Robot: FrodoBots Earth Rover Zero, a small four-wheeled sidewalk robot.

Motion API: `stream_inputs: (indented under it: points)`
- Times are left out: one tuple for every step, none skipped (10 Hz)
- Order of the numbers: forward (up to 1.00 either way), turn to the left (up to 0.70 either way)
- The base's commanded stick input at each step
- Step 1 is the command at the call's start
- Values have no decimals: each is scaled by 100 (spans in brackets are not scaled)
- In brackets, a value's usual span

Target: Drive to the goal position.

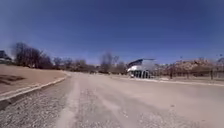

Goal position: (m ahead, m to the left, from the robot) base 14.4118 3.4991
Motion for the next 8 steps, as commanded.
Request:
stream_inputs:
  points:
    - [100,0]
    - [100,0]
    - [100,0]
    - [100,0]
    - [100,0]
    - [100,0]
    - [100,0]
    - [100,0]
